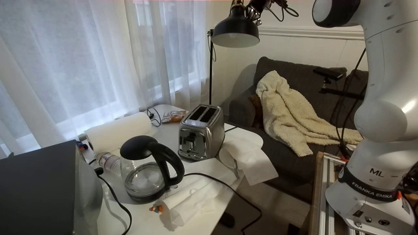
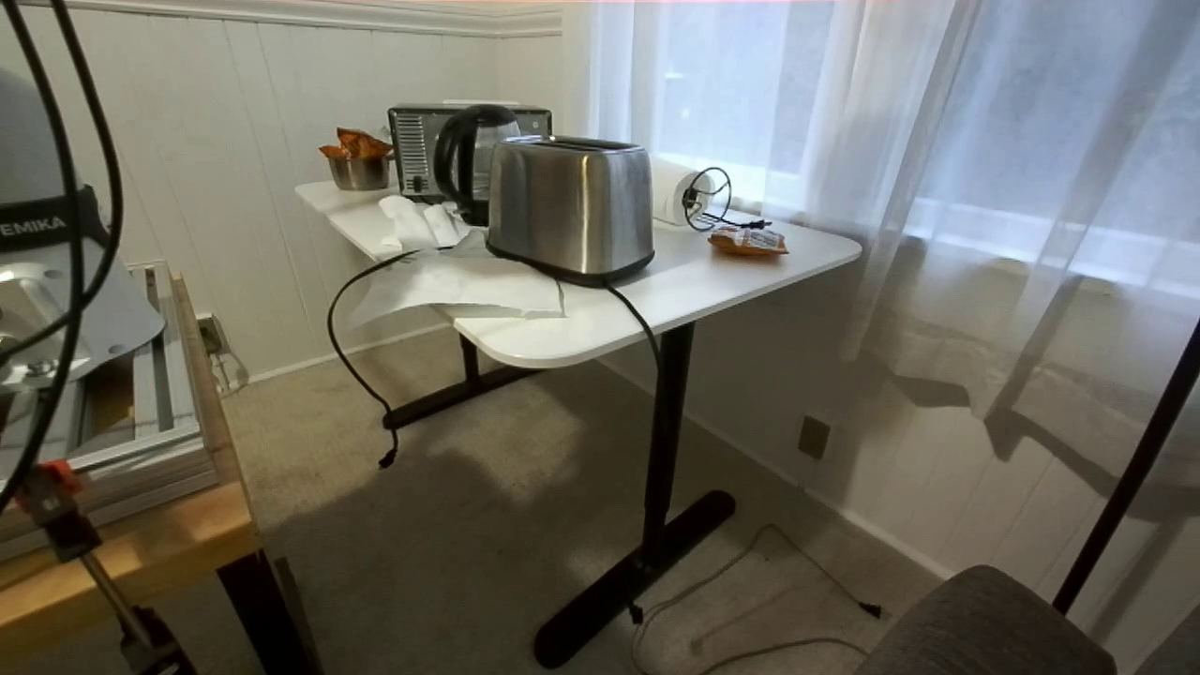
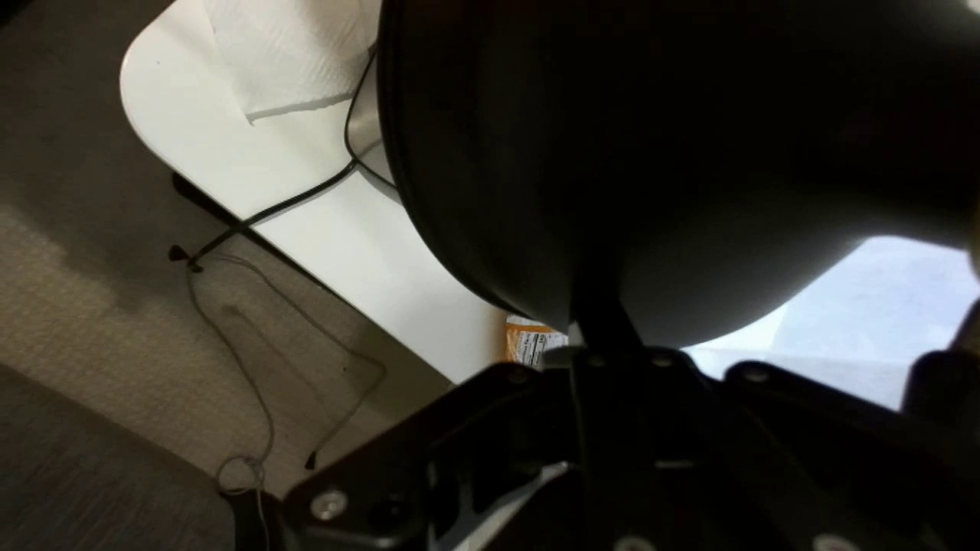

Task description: Turn the lamp head in an anticlockwise direction and then push it down

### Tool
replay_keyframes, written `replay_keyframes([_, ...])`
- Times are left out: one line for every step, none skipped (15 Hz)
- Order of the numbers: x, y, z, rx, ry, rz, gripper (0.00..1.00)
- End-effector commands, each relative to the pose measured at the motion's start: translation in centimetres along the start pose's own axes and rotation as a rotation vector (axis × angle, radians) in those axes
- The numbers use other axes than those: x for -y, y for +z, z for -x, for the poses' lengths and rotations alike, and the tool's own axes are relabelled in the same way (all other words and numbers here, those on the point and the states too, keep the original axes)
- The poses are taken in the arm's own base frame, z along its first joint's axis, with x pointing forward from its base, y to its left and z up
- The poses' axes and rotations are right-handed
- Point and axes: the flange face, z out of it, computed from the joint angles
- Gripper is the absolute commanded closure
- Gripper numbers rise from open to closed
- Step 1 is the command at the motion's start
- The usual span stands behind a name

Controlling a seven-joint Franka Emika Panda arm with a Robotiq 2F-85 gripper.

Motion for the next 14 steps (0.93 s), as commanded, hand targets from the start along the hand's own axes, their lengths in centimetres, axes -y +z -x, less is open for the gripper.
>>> replay_keyframes([0.0, 0.3, -0.1, 0.04, 0.019, -0.015, 1.0])
replay_keyframes([0.0, 0.4, -0.1, 0.044, 0.021, -0.014, 1.0])
replay_keyframes([-0.1, 0.5, -0.1, 0.049, 0.023, -0.012, 1.0])
replay_keyframes([-0.1, 0.5, -0.1, 0.049, 0.024, -0.011, 1.0])
replay_keyframes([0.0, 0.4, -0.1, 0.047, 0.024, -0.01, 1.0])
replay_keyframes([-0.1, 0.0, -0.1, 0.032, 0.025, -0.013, 1.0])
replay_keyframes([-0.1, -0.6, 0.0, 0.012, 0.027, -0.016, 1.0])
replay_keyframes([-0.3, -1.5, 0.1, -0.009, 0.028, -0.028, 1.0])
replay_keyframes([-0.5, -2.4, 0.2, -0.039, 0.029, -0.03, 1.0])
replay_keyframes([-0.8, -3.3, 0.3, -0.059, 0.033, -0.041, 1.0])
replay_keyframes([-1.1, -4.4, 0.4, -0.084, 0.036, -0.05, 1.0])
replay_keyframes([-1.4, -5.1, 0.5, -0.097, 0.038, -0.059, 1.0])
replay_keyframes([-1.5, -5.9, 0.8, -0.116, 0.04, -0.067, 1.0])
replay_keyframes([-1.7, -6.5, 0.9, -0.128, 0.042, -0.076, 1.0])
